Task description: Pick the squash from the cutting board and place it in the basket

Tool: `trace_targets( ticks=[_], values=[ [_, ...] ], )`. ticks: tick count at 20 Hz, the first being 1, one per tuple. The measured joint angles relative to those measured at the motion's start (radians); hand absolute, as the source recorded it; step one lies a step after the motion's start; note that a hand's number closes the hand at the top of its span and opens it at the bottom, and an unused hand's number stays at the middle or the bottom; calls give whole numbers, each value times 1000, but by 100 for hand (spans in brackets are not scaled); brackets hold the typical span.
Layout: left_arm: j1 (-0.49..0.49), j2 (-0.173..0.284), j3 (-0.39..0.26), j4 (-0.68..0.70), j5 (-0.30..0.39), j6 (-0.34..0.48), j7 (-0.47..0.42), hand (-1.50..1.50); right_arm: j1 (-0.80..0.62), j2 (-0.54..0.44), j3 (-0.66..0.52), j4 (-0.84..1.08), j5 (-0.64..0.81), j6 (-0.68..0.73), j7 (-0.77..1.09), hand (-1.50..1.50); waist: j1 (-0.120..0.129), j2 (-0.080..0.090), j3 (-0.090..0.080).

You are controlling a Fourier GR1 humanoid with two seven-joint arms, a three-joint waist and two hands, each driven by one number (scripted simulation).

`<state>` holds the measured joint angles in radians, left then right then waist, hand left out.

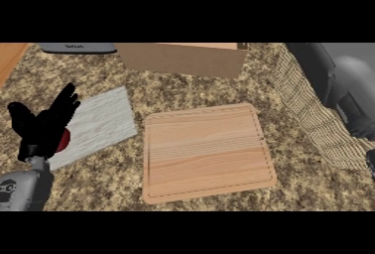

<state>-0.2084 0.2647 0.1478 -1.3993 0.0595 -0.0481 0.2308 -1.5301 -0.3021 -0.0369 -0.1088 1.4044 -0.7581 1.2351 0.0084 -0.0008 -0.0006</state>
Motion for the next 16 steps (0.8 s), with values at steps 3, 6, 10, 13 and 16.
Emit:
trace_targets(
  ticks=[3,6,10,13,16],
  values=[
    [10,9,10,4,6,-9,-1,0,44,-11,-12,-30,-11,-25,-18,150,-10,-3,0],
    [10,2,6,2,1,-5,-1,0,90,-20,-21,-57,-15,-43,-27,150,-13,-4,0],
    [-2,14,25,32,3,-8,-22,0,164,-37,-26,-88,-2,-75,-32,-150,-21,-3,0],
    [-3,11,22,34,1,-7,-21,0,210,-56,-40,-107,11,-100,-15,-150,-26,-5,0],
    [-4,5,18,25,-2,-2,-15,0,248,-68,-54,-124,23,-116,-1,-150,-21,-4,0]
  ],
)
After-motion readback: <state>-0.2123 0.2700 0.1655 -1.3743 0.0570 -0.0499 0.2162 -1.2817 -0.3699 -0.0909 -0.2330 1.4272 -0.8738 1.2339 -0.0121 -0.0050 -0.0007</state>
